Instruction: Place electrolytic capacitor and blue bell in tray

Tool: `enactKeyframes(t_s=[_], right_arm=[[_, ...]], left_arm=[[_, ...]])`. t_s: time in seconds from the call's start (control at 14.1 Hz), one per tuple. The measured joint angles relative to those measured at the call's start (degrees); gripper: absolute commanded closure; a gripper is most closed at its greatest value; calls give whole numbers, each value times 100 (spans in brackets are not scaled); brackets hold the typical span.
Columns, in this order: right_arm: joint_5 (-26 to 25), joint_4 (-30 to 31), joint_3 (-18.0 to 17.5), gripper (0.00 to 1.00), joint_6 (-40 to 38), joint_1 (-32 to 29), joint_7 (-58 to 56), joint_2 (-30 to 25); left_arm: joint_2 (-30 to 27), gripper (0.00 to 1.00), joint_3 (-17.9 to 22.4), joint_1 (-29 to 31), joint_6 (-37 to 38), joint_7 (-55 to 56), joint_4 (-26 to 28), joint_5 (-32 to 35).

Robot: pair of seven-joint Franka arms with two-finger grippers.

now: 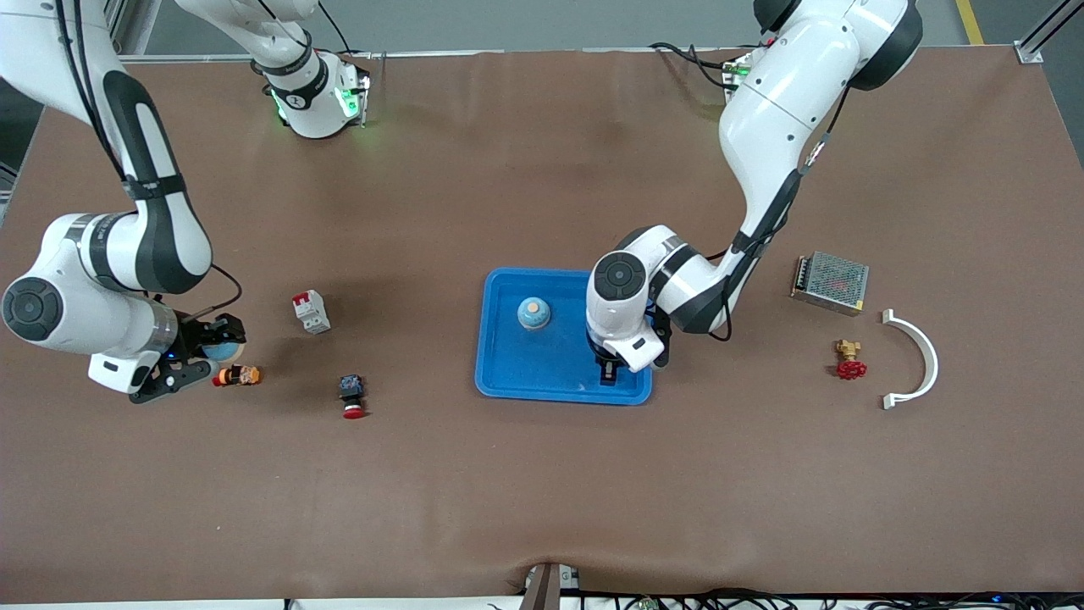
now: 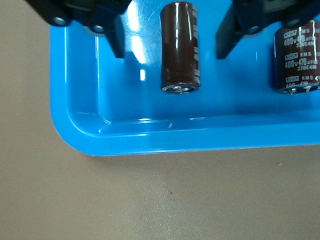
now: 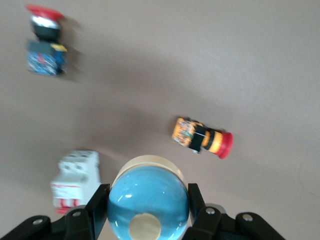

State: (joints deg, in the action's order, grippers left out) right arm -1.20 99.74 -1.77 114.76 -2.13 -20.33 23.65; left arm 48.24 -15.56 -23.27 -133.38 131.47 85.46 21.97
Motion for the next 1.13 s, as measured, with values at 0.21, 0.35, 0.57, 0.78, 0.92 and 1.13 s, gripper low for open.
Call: enactKeyframes(t_s=[0.21, 0.35, 0.57, 0.78, 0.92, 1.13], right_arm=[[19, -381, -12, 42, -223, 619, 1184, -7], [261, -410, -16, 42, -212, 1026, 1943, -4], [633, -494, -13, 42, -141, 1581, 2957, 28], [678, -541, -12, 42, 138, 1969, 3814, 122], [679, -551, -14, 42, 401, 2245, 4429, 235], [678, -668, -13, 42, 640, 2711, 5298, 479]], left_arm=[[-15, 0, 9, 4, 104, -54, -61, 13], [-61, 0, 15, 20, 355, -279, -144, 13], [-262, 0, 5, 174, 924, -934, -201, -87], [-562, 0, -6, 475, 1340, -1956, -218, -375], [-704, 0, -8, 721, 1489, -2740, -218, -419], [-749, 0, -6, 1096, 1615, -3802, -215, -426]])
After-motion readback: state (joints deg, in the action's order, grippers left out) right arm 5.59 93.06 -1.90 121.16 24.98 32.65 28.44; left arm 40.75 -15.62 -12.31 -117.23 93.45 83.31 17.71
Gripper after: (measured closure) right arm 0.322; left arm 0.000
